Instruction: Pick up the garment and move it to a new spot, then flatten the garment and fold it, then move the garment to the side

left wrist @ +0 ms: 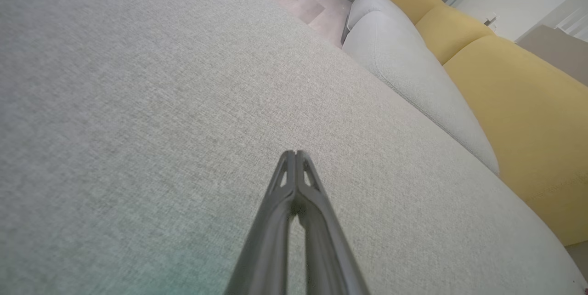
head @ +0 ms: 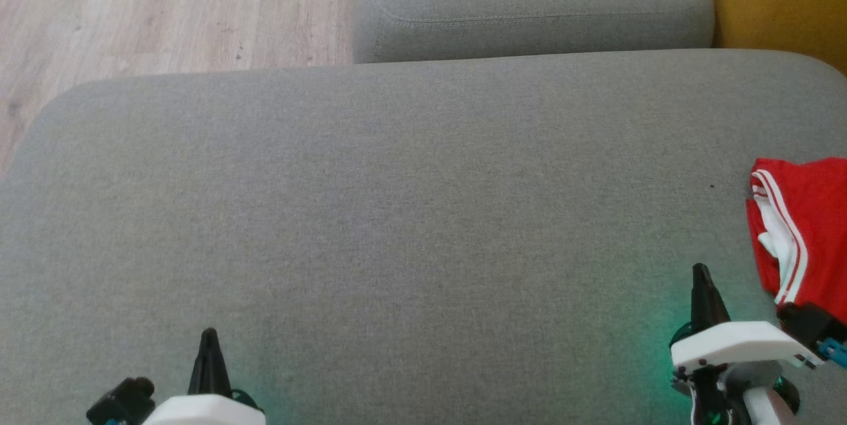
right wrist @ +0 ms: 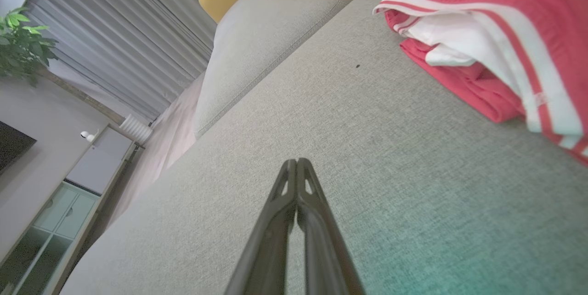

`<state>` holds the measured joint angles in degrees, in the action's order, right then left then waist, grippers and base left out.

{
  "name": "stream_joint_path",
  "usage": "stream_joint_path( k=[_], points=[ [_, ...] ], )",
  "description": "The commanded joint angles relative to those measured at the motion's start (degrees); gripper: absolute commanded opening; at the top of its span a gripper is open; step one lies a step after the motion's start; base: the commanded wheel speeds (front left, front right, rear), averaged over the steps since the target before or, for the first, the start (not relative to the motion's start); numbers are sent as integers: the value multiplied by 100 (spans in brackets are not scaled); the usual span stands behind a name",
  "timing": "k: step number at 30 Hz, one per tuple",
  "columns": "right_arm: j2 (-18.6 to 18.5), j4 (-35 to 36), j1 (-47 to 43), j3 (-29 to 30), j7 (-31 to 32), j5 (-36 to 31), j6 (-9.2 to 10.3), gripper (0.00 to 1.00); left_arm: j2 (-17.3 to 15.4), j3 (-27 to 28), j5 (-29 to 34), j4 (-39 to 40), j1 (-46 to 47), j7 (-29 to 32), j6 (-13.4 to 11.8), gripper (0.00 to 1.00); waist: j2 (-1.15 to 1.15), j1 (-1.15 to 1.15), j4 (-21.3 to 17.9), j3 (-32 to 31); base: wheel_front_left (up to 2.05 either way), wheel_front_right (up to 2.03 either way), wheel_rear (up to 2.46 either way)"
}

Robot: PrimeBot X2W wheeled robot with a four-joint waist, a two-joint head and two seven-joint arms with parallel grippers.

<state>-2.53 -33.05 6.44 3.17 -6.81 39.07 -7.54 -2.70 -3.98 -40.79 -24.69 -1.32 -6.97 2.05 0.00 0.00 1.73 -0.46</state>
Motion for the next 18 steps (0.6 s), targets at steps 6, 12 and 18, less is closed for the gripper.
stream_joint_path(
  k=[6,12,18],
  points=[
    [-20,354,171,14,123,510,2,0,-9,178,-480,273,349,138,74,0,0,0,-14,5,0,0,0],
    [-21,460,158,36,205,838,2,0,-9,237,-799,327,377,220,106,0,0,0,-25,9,0,0,0],
    [-22,588,142,63,305,1232,3,0,-10,309,-1181,392,410,319,144,0,0,0,-38,14,0,0,0]
  ],
)
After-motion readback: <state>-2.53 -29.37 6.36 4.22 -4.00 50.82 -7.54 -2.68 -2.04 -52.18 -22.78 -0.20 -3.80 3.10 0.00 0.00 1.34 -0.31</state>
